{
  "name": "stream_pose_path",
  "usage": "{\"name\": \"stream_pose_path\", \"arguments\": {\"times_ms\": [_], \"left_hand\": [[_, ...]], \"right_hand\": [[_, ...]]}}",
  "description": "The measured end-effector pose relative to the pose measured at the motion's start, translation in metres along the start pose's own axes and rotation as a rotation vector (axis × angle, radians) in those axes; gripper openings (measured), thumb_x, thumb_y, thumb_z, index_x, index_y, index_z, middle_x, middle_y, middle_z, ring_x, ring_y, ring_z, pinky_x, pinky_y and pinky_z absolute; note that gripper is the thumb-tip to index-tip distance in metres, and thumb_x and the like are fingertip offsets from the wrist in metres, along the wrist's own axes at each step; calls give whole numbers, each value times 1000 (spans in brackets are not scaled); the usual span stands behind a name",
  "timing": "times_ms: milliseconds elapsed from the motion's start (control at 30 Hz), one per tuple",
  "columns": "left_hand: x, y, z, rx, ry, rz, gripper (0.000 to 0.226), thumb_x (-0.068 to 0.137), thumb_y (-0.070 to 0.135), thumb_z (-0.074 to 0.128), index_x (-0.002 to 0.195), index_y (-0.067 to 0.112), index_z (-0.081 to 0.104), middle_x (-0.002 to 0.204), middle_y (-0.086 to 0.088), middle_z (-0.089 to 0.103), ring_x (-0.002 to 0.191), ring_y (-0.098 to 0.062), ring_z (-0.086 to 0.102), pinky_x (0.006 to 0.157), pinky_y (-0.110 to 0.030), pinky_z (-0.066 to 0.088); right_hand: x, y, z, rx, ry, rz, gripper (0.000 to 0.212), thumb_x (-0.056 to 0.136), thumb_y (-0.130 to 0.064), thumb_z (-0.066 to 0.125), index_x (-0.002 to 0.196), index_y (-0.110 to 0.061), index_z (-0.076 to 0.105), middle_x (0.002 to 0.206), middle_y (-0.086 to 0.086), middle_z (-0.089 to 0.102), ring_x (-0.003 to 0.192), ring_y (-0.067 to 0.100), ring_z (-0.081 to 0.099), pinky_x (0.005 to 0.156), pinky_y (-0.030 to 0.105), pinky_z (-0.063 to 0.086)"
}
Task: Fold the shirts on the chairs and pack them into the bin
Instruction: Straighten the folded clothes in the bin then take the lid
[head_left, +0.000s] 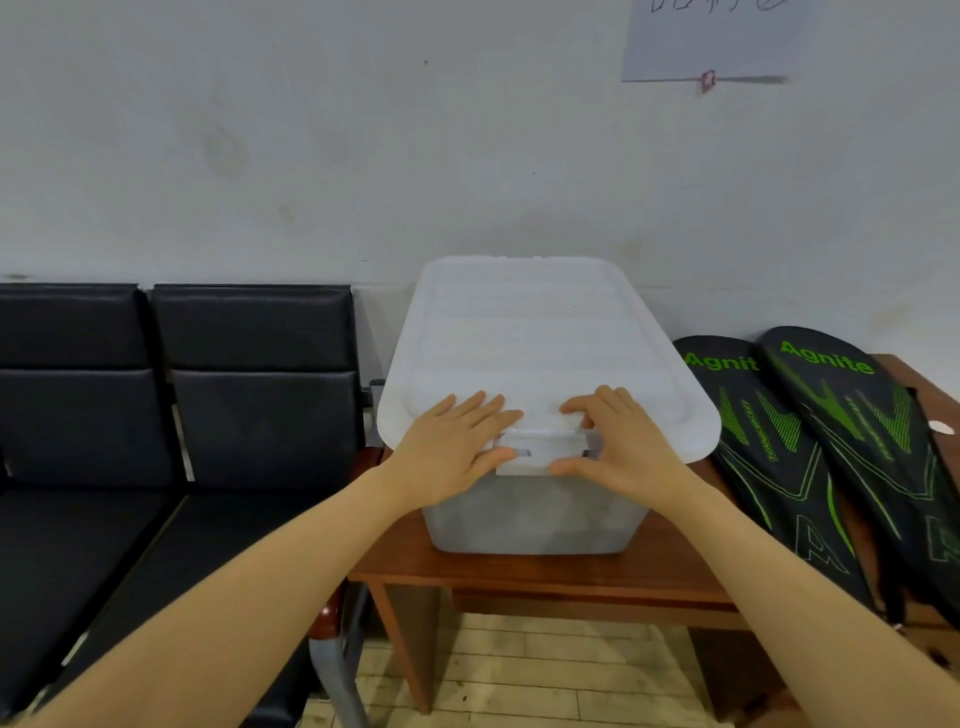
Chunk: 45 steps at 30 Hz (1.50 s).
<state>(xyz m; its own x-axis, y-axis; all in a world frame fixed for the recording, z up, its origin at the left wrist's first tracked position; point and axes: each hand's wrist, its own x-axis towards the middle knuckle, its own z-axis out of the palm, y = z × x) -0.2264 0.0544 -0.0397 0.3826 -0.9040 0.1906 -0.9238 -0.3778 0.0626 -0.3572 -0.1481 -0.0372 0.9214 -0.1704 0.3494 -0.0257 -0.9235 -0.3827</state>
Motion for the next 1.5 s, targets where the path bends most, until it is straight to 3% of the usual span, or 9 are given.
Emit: {"name": "stream_pose_path", "arguments": {"times_ms": [100, 200, 300, 433, 733, 1067, 1233, 1300, 1500], "left_hand": [[2, 4, -1, -2, 20, -17, 75, 89, 63, 1, 146, 27, 33, 152, 0, 31, 143, -20, 24, 116, -37, 16], [6, 2, -7, -151, -52, -81, 52, 98, 49, 27, 147, 30, 28, 154, 7, 27, 144, -12, 18, 116, -30, 10], [18, -5, -17, -320, 10, -148, 44, 101, 40, 35, 142, 25, 40, 146, 5, 42, 136, -15, 34, 112, -31, 24], [61, -25, -18, -200, 90, -256, 43, 100, 36, 39, 140, 20, 42, 144, 1, 44, 131, -20, 38, 107, -32, 28], [194, -97, -5, -122, 83, -390, 43, 100, 31, 38, 140, 15, 41, 142, -4, 44, 127, -25, 41, 101, -33, 30], [335, -201, 23, -34, 19, -332, 44, 99, 34, 37, 138, 13, 42, 139, -5, 46, 128, -24, 39, 102, -34, 29], [384, -239, 50, 24, -9, -292, 59, 91, 61, 25, 125, 21, 52, 125, 1, 58, 119, -20, 50, 95, -32, 32], [399, -244, 55, 1, -15, -307, 53, 93, 61, 29, 120, 21, 53, 116, -1, 63, 113, -23, 55, 89, -32, 37], [429, -252, 46, -102, -341, -200, 55, 95, 63, 21, 135, 32, 43, 134, -6, 53, 124, -27, 48, 101, -35, 36]], "right_hand": [[1, -1, -1, 19, -5, -10, 75, 66, -72, 54, 122, -22, 55, 95, -15, 43, 91, 8, 41, 81, 29, 40], [8, -2, -8, 49, -85, 38, 57, 75, -58, 68, 122, -27, 55, 93, -11, 47, 87, 7, 43, 78, 24, 39], [24, -2, -14, 177, -73, 100, 43, 84, -56, 55, 117, -29, 58, 93, -10, 51, 84, 7, 47, 80, 25, 38], [63, 14, -2, -43, 9, 92, 34, 96, -41, 47, 122, -22, 58, 116, -5, 53, 108, 16, 47, 90, 27, 27], [204, 81, 13, -173, -3, 212, 39, 99, -29, 46, 136, -17, 48, 138, 3, 47, 123, 24, 45, 99, 34, 29], [350, 161, 41, -207, -92, 304, 44, 101, -30, 38, 143, -18, 39, 149, 0, 37, 138, 20, 31, 110, 35, 20], [381, 202, 58, -237, -88, 376, 42, 100, -39, 34, 138, -24, 46, 141, -5, 49, 133, 15, 38, 110, 31, 14], [387, 208, 61, -262, -55, 374, 40, 99, -42, 36, 133, -26, 51, 132, -6, 55, 127, 15, 43, 106, 31, 14], [386, 212, 67, -323, -26, 340, 41, 97, -48, 38, 131, -29, 51, 131, -11, 53, 125, 13, 42, 102, 28, 9]]}}
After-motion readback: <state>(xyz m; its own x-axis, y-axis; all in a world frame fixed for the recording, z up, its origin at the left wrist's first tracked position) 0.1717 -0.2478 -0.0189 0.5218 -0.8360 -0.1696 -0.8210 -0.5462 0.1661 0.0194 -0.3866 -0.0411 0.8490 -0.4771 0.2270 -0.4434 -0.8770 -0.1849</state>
